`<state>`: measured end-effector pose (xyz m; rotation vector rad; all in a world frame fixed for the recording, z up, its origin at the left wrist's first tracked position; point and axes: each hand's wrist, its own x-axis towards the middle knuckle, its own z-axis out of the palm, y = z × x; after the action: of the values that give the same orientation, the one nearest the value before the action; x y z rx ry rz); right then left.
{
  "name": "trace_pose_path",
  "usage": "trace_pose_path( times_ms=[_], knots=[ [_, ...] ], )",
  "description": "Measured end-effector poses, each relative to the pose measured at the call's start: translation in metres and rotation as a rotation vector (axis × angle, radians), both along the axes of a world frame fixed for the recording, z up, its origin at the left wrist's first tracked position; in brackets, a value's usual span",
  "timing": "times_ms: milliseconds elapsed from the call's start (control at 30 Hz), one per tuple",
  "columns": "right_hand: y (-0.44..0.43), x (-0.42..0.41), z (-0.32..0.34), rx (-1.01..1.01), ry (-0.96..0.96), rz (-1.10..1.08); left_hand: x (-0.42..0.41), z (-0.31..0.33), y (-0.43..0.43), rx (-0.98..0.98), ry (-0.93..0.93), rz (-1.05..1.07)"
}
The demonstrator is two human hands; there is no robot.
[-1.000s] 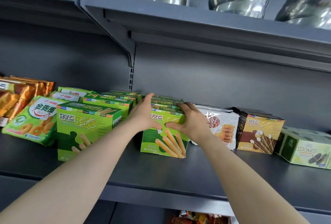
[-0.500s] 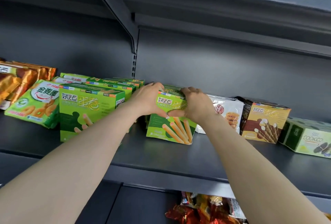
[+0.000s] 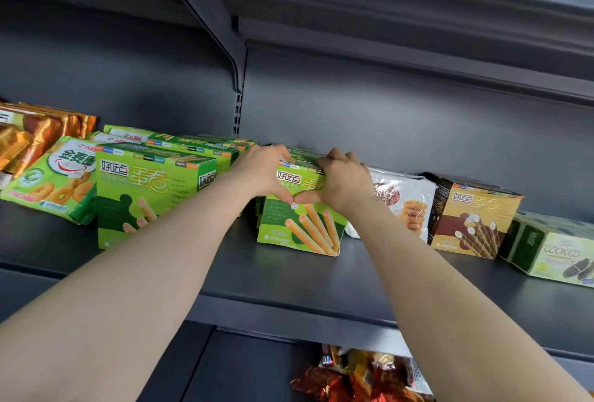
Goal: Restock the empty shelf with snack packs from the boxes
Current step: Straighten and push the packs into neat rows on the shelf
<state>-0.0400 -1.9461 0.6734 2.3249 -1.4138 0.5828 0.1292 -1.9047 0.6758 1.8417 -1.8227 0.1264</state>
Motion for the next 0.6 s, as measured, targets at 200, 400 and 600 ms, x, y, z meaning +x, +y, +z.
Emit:
trace_pose_path(
  times_ms=[200, 400, 600],
  knots=[
    [0.022, -0.009, -0.046, -0.161, -0.400, 0.119, 0.010, -0.024, 0.019, -0.007, 0.354, -0.054],
    [0.019, 0.007, -0.055, -0.098, -0.404, 0.169, 0.001, -0.032, 0.027, -0.007, 0.409, 0.042],
    [0.014, 0.008, -0.054, -0.139, -0.379, 0.146, -0.002, -0.038, 0.024, -0.087, 0.436, 0.060]
  ],
)
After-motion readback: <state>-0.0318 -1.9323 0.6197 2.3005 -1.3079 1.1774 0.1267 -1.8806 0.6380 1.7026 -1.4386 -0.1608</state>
